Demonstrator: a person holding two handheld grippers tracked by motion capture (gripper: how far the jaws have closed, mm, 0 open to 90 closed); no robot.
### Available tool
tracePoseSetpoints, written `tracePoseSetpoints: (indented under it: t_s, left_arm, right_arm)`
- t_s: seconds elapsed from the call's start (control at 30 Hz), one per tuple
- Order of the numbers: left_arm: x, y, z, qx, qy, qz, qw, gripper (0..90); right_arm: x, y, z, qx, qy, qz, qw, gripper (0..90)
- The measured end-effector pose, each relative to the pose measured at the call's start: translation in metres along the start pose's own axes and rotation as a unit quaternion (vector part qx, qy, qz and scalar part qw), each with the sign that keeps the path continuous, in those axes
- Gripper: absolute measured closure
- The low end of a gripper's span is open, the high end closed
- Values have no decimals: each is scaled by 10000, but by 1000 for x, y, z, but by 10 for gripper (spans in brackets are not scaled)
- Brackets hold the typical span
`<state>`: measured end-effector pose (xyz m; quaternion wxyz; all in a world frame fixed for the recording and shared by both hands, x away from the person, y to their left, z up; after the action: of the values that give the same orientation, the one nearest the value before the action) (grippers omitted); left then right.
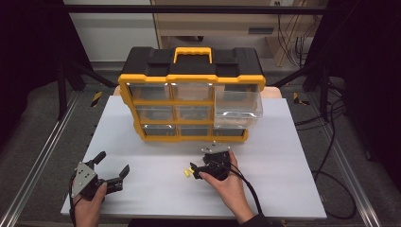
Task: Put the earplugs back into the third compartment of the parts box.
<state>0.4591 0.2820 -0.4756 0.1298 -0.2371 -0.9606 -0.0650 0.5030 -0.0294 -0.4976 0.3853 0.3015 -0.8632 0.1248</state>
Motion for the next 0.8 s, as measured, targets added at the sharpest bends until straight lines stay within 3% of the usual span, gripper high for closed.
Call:
tracePoseSetpoints:
  t_s: [0.5,0.8]
  left_arm:
    - [1,2,-3,-9,-30,-60,10000,8]
    - [1,3,-4,4,-32,-95,9999,7]
  right_arm:
    - [-2,7,9,61,225,-100,9997,95]
    - [-4,14,11,17,328,-282,9991,114]
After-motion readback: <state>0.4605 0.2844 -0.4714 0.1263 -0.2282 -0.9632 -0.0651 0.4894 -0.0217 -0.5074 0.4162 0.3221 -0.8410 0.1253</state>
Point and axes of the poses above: each handheld gripper's, and its own axes: x roughly backward along the jaws, z roughly out of its underside, y roughly to its left, the point moved 7 cm from there along -x, roughly forward along the jaws, and after that the axes turned 10 degrees about y, right-handed, at the moved point
